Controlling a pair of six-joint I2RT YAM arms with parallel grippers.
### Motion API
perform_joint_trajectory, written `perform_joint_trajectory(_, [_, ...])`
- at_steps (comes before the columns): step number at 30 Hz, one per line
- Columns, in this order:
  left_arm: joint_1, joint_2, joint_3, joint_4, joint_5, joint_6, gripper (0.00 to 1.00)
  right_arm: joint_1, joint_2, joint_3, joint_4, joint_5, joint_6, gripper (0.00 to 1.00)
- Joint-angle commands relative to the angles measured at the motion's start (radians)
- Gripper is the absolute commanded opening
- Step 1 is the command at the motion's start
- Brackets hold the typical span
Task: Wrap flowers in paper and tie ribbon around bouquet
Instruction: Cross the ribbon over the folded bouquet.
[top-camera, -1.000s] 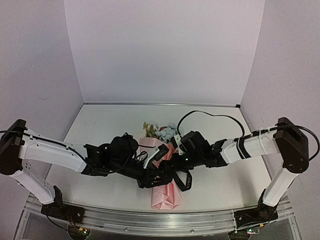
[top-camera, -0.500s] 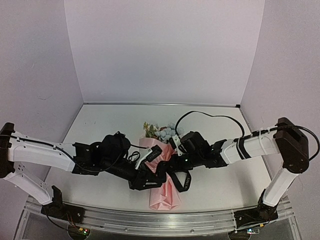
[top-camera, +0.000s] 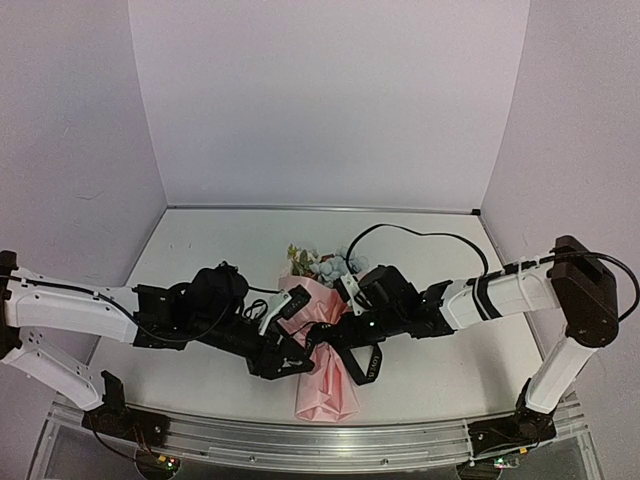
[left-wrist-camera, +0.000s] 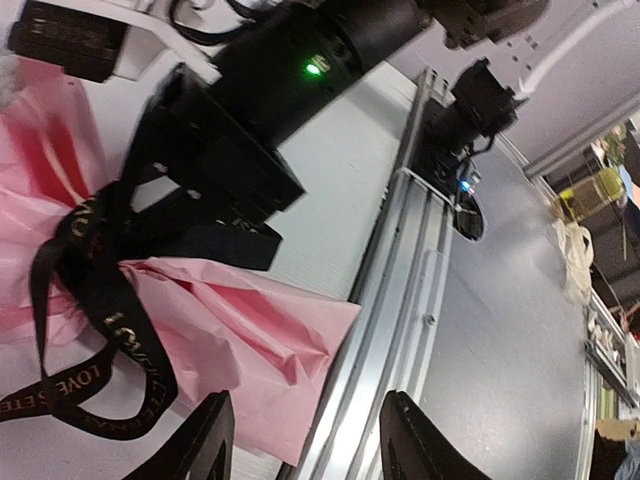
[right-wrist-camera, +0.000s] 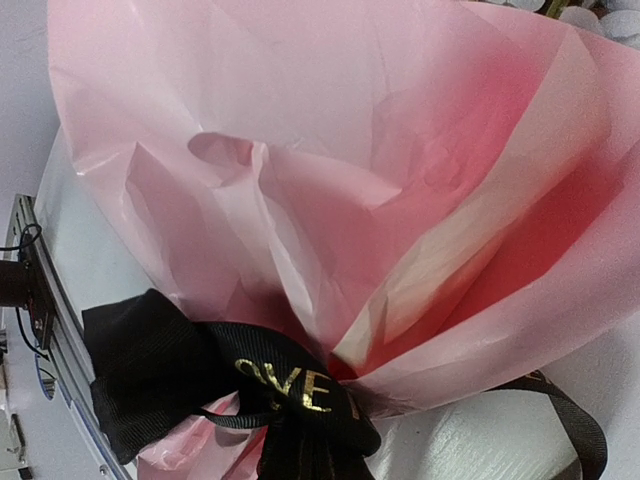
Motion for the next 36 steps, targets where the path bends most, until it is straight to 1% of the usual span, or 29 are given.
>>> perform_joint_trajectory(1, [0.066, -0.063, 0.010, -0.008, -0.236, -0.018, 0.48, 0.006, -0.043, 0.024, -0.016, 0.001, -0.021, 0.00])
perform_joint_trajectory(4, [0.116, -0.058, 0.035, -0.038, -0.328, -0.028, 0.44, 0.007, -0.043, 0.025, -0.018, -0.002, -0.021, 0.00])
perform_joint_trajectory(5, [0.131, -0.039, 0.052, -0.057, -0.366, -0.032, 0.42, 0.007, -0.044, 0.026, -0.019, -0.001, -0.022, 0.00])
perform_joint_trajectory(6, [0.154, -0.005, 0.070, -0.078, -0.373, -0.032, 0.39, 0.006, -0.044, 0.026, -0.020, 0.000, -0.022, 0.00])
perform_joint_trajectory(8, [0.179, 0.078, 0.129, -0.140, -0.371, -0.031, 0.30, 0.006, -0.044, 0.026, -0.020, 0.001, -0.026, 0.00])
perform_joint_trajectory(9, [0.185, 0.115, 0.157, -0.164, -0.359, -0.026, 0.27, 0.006, -0.044, 0.025, -0.020, 0.002, -0.026, 0.00])
perform_joint_trajectory(12, [0.186, 0.190, 0.212, -0.199, -0.305, -0.022, 0.23, 0.007, -0.042, 0.027, -0.020, 0.003, -0.025, 0.00])
perform_joint_trajectory(15, [0.186, 0.241, 0.229, -0.223, -0.258, -0.022, 0.22, 0.008, -0.041, 0.032, -0.021, 0.004, -0.026, 0.00])
perform_joint_trajectory(18, [0.179, 0.270, 0.238, -0.235, -0.176, -0.013, 0.21, 0.008, -0.039, 0.037, -0.021, 0.003, -0.028, 0.00])
perform_joint_trajectory(23, [0.099, 0.308, 0.269, -0.262, -0.076, 0.024, 0.22, 0.008, -0.037, 0.043, -0.021, 0.006, -0.028, 0.00])
perform_joint_trajectory(27, [0.060, 0.296, 0.266, -0.227, 0.000, 0.037, 0.22, 0.008, -0.040, 0.045, -0.021, 0.005, -0.028, 0.00])
perform_joint_trajectory(31, [0.057, 0.257, 0.249, -0.164, 0.069, 0.037, 0.22, 0.009, -0.043, 0.041, -0.021, 0.006, -0.031, 0.00])
perform_joint_trajectory(36, [0.057, 0.269, 0.258, -0.126, 0.152, 0.040, 0.23, 0.009, -0.041, 0.040, -0.021, 0.009, -0.033, 0.00])
